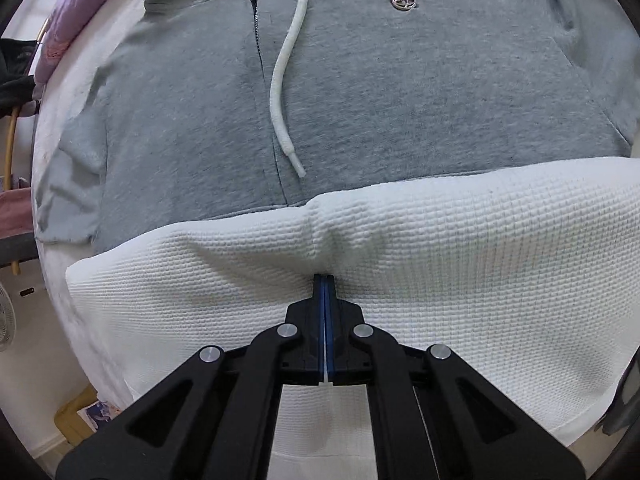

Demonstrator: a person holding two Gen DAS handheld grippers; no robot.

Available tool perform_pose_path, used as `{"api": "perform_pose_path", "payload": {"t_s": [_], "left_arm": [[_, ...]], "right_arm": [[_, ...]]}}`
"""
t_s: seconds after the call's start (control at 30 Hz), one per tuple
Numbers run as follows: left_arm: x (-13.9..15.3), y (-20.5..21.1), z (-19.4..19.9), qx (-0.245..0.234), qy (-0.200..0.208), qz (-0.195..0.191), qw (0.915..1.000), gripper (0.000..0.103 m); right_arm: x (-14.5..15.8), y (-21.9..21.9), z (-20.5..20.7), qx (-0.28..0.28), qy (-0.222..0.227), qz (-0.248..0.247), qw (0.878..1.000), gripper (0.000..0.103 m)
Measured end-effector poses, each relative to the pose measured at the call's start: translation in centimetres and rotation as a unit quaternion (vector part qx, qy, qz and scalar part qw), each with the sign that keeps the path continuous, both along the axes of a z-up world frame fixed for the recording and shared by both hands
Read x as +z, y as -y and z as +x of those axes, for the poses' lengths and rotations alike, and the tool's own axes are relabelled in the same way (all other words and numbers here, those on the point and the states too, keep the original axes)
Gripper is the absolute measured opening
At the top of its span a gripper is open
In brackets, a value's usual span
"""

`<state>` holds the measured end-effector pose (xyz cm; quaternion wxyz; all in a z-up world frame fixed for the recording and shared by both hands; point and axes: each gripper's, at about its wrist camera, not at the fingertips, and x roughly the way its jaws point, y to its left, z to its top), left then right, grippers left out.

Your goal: Fold large clothes

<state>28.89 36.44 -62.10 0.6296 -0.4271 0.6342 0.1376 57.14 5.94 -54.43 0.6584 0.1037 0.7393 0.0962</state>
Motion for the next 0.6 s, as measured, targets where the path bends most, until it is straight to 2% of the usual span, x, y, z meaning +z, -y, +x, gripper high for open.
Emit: {"api": "perform_pose_path", "payload": {"t_s": [0.13, 0.23, 0.37, 0.5, 0.6], "left_arm": [[-1.2, -0.3, -1.5, 0.006, -0.010, -0.037, 0.9992, 0.067], [-1.8, -0.1, -2.0, -0.007, -0.015, -0.043, 0.9989, 0.067], [-2.6, -0.2, -2.7, 0.006, -0.014, -0.052, 0.9985, 0.066], [-2.7, 0.3, -2.1, -0.005, 0.000, -0.052, 0.9986, 0.066], [-2.7, 0.8, -1.7, -0.023, 0.008, -0.047, 0.9986, 0.057]], "right_arm": [[0.1, -0.2, -0.5, -0.005, 0.006, 0.003, 1.000, 0.000], [0.8, -0.1, -2.1, -0.007, 0.000, -0.001, 1.000, 0.000], [0.9, 1.2, -6.9, -0.002, -0.026, 0.016, 1.000, 0.000], [0.7, 3.1, -12.6, -0.037, -0.040, 0.038, 0.998, 0.000], [0.5, 3.6, -15.1, -0.050, -0.055, 0.037, 0.997, 0.000]]}}
